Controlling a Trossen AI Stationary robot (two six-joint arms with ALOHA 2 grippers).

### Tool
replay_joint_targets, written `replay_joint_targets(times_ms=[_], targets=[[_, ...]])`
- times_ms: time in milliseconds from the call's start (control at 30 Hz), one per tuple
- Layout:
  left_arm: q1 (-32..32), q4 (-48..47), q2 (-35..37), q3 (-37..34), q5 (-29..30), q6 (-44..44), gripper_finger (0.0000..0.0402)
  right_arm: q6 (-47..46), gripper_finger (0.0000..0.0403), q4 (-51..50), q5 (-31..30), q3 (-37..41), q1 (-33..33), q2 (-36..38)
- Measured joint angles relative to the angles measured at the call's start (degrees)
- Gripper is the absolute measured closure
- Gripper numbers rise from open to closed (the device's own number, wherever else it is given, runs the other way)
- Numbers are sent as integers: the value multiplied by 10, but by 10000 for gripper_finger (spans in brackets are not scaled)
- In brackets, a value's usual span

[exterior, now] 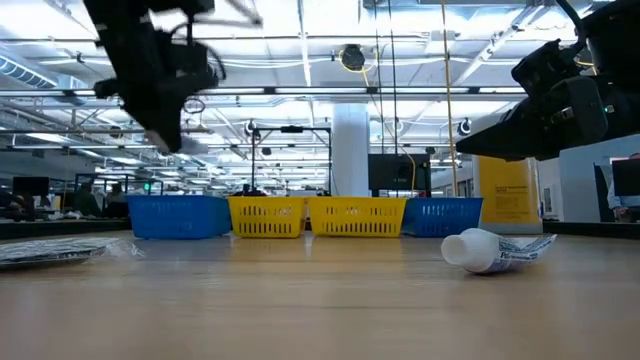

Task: Pick & Place Travel size toiletries
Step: Put the toothpaste into the left blue basket

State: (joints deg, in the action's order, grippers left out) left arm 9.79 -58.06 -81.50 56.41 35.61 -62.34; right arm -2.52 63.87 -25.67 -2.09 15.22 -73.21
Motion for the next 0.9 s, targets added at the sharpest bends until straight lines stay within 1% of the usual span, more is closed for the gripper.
replay_joint_targets(times_ms=[100,167,333,467,600,700,800,900], targets=[[-57,22,-2,-37,-18,1,380,0,400,2,0,0,0,0],[-98,59,-6,-64,-38,32,378,0,400,2,0,0,0,0],[-188,144,-6,-103,-48,85,353,1,400,2,0,0,0,0],[-239,182,-6,-104,-85,139,327,2,400,2,0,0,0,0],[-270,204,-6,-104,-123,174,291,2,400,1,0,0,0,0],[-282,206,-6,-104,-132,189,260,2,400,1,0,0,0,0],[-285,203,-4,-101,-134,213,234,2,400,1,0,0,0,0],[-277,201,17,-92,-157,231,217,2,400,1,0,0,0,0]])
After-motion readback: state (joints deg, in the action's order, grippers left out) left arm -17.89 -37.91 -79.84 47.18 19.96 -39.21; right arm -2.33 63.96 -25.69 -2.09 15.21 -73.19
